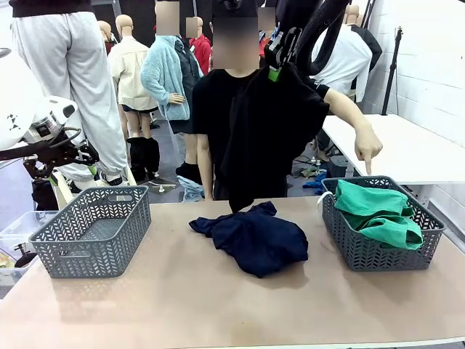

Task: Sort the tops and bottoms.
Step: Sort the clothes according to human instructions.

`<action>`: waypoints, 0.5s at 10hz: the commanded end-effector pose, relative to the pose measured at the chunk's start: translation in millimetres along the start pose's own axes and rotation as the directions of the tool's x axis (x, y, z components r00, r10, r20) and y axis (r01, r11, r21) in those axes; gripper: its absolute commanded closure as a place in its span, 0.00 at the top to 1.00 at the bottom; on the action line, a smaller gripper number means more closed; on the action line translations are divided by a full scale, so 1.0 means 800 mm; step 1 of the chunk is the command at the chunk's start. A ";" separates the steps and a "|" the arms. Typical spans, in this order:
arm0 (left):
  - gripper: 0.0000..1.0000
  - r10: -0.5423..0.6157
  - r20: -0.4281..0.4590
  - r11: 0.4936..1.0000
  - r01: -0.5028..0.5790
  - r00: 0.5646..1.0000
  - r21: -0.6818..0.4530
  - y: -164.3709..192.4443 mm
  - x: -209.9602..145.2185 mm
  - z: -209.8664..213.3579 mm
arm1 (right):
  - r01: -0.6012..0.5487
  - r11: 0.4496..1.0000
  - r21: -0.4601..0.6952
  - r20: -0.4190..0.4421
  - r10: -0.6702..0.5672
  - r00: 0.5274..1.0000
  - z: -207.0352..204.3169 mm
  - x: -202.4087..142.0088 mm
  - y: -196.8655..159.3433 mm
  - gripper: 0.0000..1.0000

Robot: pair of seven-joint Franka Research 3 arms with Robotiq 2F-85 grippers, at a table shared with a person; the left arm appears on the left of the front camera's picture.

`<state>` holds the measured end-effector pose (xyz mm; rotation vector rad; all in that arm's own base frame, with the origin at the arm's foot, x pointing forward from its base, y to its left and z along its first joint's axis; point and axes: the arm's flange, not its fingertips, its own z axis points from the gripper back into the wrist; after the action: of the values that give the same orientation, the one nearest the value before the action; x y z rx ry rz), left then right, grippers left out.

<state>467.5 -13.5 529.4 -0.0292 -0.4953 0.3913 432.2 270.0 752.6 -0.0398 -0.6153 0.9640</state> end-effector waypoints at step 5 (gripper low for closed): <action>1.00 0.016 -0.011 1.000 -0.016 1.000 0.000 -0.001 0.002 0.003 | -0.007 1.000 -0.004 0.011 0.007 1.000 0.001 -0.004 0.000 0.00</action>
<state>467.5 -13.5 529.4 -0.0292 -0.4952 0.3913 432.2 270.0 752.6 -0.0398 -0.6153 0.9640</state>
